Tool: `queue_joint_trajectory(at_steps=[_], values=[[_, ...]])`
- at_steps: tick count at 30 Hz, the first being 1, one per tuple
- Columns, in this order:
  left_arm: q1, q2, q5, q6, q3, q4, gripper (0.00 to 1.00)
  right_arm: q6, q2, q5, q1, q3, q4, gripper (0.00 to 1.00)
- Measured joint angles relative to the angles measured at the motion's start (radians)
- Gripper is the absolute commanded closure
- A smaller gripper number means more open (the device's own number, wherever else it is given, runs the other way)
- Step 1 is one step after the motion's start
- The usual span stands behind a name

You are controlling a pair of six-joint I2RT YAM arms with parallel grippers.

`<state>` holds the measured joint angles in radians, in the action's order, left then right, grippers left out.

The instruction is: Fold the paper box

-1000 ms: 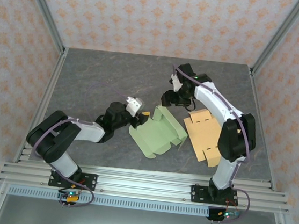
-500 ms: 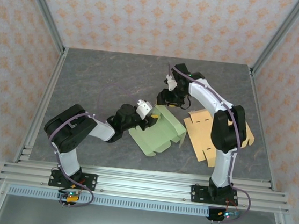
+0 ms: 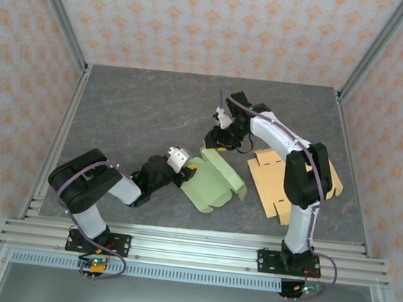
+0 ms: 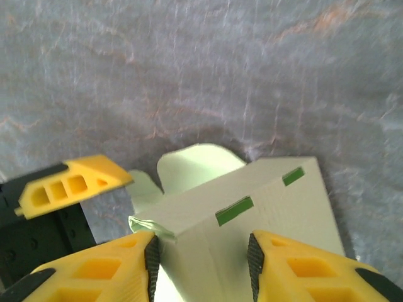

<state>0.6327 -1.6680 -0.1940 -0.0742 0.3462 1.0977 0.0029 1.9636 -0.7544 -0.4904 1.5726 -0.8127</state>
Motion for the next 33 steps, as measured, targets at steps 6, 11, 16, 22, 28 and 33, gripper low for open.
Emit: queue_joint_trajectory(at_steps=[6, 11, 16, 22, 28, 33], values=[[0.036, -0.043, 0.000, -0.040, 0.113, 0.013, 0.56, 0.000, -0.019, -0.045, 0.026, -0.045, 0.055, 0.60], [0.052, -0.105, 0.000, -0.064, 0.181, 0.026, 0.58, 0.008, -0.029, -0.080, 0.085, -0.077, 0.081, 0.61], [0.070, -0.113, 0.000, -0.056, 0.182, 0.047, 0.58, 0.012, -0.025, -0.105, 0.095, -0.077, 0.082, 0.62], [0.116, -0.134, 0.042, -0.024, 0.079, 0.124, 0.58, 0.015, -0.018, -0.150, 0.095, -0.089, 0.098, 0.65], [0.114, -0.115, 0.114, -0.046, 0.021, 0.126, 0.58, 0.021, -0.003, -0.227, 0.090, -0.101, 0.122, 0.68], [0.077, -0.060, 0.132, -0.060, 0.011, 0.143, 0.59, 0.011, 0.016, -0.282, 0.062, -0.099, 0.125, 0.69]])
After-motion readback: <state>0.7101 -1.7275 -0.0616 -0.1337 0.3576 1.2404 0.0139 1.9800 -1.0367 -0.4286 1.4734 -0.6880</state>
